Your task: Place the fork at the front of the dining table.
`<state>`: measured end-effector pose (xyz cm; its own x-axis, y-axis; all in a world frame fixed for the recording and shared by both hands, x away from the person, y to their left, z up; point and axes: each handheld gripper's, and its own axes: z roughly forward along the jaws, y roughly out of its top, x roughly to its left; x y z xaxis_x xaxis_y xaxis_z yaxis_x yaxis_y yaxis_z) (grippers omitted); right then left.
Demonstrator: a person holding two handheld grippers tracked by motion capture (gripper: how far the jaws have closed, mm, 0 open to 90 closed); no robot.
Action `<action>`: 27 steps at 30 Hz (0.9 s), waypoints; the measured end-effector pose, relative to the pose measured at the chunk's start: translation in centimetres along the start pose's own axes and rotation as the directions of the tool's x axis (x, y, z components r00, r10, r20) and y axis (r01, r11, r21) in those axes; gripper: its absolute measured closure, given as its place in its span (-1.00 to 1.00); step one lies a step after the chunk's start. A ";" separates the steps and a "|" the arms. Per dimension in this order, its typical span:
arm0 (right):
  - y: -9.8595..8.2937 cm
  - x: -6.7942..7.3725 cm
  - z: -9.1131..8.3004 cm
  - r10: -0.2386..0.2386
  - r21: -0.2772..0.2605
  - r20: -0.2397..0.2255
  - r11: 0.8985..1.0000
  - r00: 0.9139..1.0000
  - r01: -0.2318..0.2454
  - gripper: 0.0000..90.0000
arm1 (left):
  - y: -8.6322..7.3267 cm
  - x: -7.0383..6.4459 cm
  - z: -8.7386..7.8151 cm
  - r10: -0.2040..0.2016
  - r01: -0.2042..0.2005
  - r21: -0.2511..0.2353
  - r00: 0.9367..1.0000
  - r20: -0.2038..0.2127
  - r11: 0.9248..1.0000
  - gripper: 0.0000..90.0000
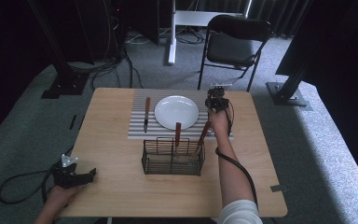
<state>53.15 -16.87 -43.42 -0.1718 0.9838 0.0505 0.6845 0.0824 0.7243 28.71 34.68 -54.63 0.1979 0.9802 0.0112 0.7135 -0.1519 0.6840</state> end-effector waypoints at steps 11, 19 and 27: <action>0.9 -1.2 4.6 0.083 0.082 -0.001 0.993 0.997 -0.083 0.69 | 0.0 0.0 0.0 0.000 0.000 0.000 1.000 0.000 1.000 -1.00; 1.2 -2.3 8.2 0.150 0.162 -0.002 0.976 0.989 -0.147 0.69 | 0.0 0.0 0.0 -0.001 0.001 -0.001 1.000 0.000 1.000 -1.00; 0.0 -1.9 11.0 0.160 0.195 0.004 0.968 0.987 -0.157 0.69 | 0.0 0.0 0.0 -0.001 0.001 -0.001 1.000 0.000 1.000 -1.00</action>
<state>61.29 -17.02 -51.04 -0.0575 0.9850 0.1626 0.8280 -0.0439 0.5589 28.70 34.68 -54.64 0.1973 0.9803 0.0106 0.7132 -0.1510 0.6845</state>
